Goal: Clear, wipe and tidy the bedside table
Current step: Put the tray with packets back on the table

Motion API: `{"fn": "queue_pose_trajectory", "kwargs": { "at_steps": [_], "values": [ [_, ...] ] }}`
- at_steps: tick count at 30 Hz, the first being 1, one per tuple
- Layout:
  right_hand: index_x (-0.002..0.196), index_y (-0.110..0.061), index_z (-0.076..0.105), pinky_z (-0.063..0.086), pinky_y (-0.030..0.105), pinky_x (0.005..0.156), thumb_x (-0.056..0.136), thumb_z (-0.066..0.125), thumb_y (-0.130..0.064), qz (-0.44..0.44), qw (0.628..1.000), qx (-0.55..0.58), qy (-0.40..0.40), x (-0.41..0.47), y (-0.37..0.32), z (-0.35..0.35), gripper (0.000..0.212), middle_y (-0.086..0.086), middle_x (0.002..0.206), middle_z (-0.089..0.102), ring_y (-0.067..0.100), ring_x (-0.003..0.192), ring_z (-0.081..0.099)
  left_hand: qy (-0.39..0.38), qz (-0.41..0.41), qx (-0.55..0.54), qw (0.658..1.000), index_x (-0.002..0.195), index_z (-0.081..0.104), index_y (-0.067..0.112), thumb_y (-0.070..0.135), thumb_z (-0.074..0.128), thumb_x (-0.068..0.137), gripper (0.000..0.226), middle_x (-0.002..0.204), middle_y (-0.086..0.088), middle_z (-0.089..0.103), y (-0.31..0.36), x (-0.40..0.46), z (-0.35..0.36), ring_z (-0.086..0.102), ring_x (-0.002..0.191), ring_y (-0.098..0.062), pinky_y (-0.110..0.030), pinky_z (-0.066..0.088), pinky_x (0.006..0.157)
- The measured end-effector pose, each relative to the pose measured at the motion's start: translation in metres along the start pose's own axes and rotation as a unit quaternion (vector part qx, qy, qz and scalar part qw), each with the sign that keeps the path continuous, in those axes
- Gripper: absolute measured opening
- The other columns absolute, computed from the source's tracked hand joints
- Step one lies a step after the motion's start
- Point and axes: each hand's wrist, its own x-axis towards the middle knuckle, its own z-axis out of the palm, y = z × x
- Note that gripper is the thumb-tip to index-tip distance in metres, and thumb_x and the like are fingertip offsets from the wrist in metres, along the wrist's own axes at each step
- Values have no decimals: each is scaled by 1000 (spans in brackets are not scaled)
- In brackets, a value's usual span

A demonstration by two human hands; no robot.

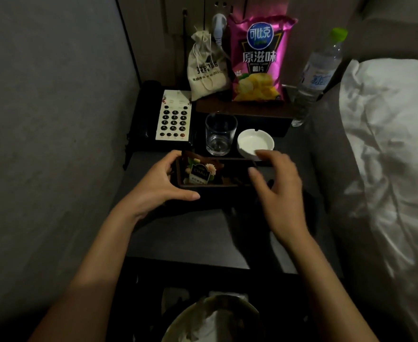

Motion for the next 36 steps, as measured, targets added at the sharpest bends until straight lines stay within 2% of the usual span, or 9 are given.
{"fn": "queue_pose_trajectory", "kwargs": {
  "at_steps": [6,11,18,21,24,27,31,34,36],
  "values": [
    [109,-27,57,43,28,92,85,64,-40,-47,994,25,-97,8,-24,40,28,-13,110,55,7,108,49,-20,5,-16,1000,124,54,25,19,90,55,78,122,6,65,-6,5,-6,60,119,-9,-25,50,97],
    [85,-25,55,39,27,82,84,71,-26,-23,995,-14,-95,16,-28,57,17,-11,95,53,10,97,46,-50,-7,9,999,127,52,31,6,89,62,78,122,11,63,-12,6,-13,59,119,-6,-26,51,97],
    [99,-14,74,45,37,92,88,69,-20,-38,995,10,-87,21,-28,60,13,-5,100,65,14,102,52,-54,-29,16,998,131,47,30,-3,85,64,83,122,12,64,-15,8,-19,57,120,-2,-23,47,102],
    [100,-12,76,47,31,87,89,69,-16,-52,996,49,-51,27,-30,53,14,-3,99,68,15,98,57,-51,-14,-7,999,134,45,39,12,87,64,86,131,17,58,-13,8,-23,50,128,0,-22,40,107],
    [98,-7,75,50,24,77,91,65,-8,-12,973,226,-33,37,-28,38,12,3,92,72,11,88,66,-6,12,-18,1000,128,52,45,34,85,64,73,132,19,57,-7,9,-23,47,130,1,-24,34,110],
    [98,0,71,53,25,71,94,60,-7,55,936,348,22,46,-17,18,13,8,89,71,13,83,68,50,53,22,997,122,63,29,30,82,75,51,127,9,62,-6,10,-20,53,124,-4,-31,39,109],
    [95,-8,71,55,27,72,95,60,-9,67,948,306,54,52,-1,1,11,3,86,72,14,83,68,117,83,92,985,101,73,17,13,73,82,19,117,1,66,-4,12,-16,60,113,-7,-35,47,104],
    [92,-9,71,55,22,70,94,62,-8,60,968,242,30,51,6,0,9,-1,83,72,9,80,69,142,95,92,981,91,74,12,6,71,84,9,111,-1,68,-1,14,-14,63,108,-11,-37,49,99],
    [93,-5,69,59,30,70,92,64,-9,62,980,191,10,50,9,2,6,4,86,72,13,81,71,155,101,81,979,89,73,10,5,70,85,7,108,-2,69,2,14,-12,64,105,-12,-33,50,96]
  ]
}}
